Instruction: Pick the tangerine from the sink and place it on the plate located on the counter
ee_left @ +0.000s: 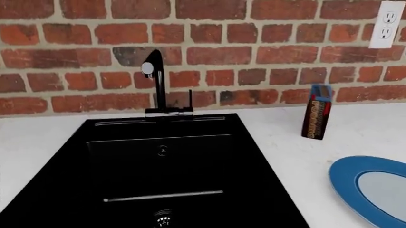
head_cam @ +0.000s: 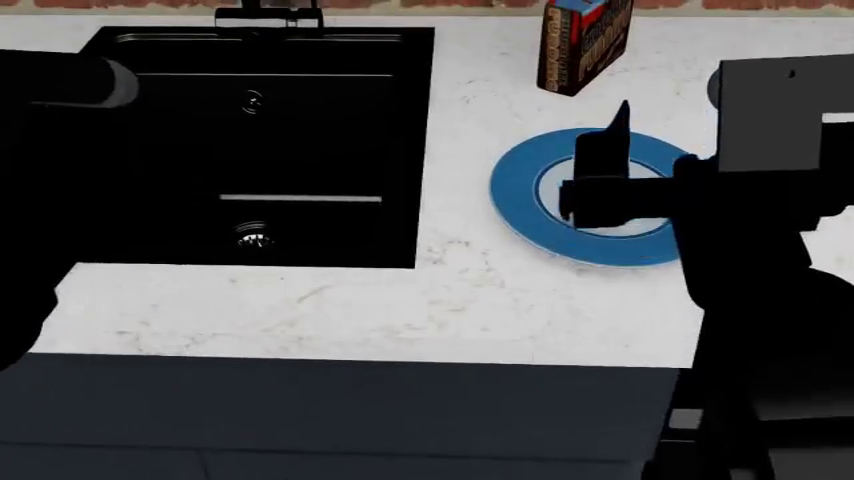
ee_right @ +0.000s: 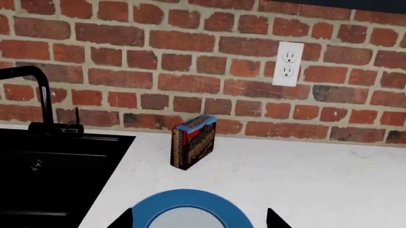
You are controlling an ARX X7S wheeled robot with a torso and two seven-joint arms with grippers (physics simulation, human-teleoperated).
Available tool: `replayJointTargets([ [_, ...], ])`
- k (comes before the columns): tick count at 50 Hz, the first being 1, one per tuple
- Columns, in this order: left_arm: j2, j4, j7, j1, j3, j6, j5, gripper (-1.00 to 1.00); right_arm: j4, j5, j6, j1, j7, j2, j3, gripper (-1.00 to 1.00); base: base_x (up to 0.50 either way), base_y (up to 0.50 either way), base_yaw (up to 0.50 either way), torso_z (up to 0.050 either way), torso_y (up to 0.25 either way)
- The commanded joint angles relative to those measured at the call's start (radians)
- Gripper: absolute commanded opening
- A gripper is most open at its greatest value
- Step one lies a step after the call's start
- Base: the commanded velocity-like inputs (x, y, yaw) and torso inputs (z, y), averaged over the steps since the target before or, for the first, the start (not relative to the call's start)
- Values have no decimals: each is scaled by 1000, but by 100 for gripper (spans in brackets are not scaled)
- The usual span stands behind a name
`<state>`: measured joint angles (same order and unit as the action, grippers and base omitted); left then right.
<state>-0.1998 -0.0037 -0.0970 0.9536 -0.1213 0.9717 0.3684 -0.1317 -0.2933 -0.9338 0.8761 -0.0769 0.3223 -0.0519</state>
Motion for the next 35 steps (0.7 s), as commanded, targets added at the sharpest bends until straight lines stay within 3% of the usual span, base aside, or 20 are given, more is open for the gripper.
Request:
replayJointTargets([
  [1, 9, -86, -5, 80, -16, 4, -8, 100, 85, 1, 5, 65, 11, -3, -16, 100, 0, 0, 0, 0, 0],
  [16, -6, -68, -13, 65, -14, 10, -2, 100, 70, -16, -10, 58, 7, -12, -10, 100, 0, -376, 0, 0, 0],
  [29, -14, -53, -30, 59, 12, 27, 14, 100, 74, -20, -10, 54, 2, -15, -14, 100, 0, 0, 0, 0, 0],
  [35, -17, -51, -38, 62, 16, 40, 18, 100, 82, -22, 0, 51, 3, -15, -14, 100, 316, 0, 0, 0, 0],
])
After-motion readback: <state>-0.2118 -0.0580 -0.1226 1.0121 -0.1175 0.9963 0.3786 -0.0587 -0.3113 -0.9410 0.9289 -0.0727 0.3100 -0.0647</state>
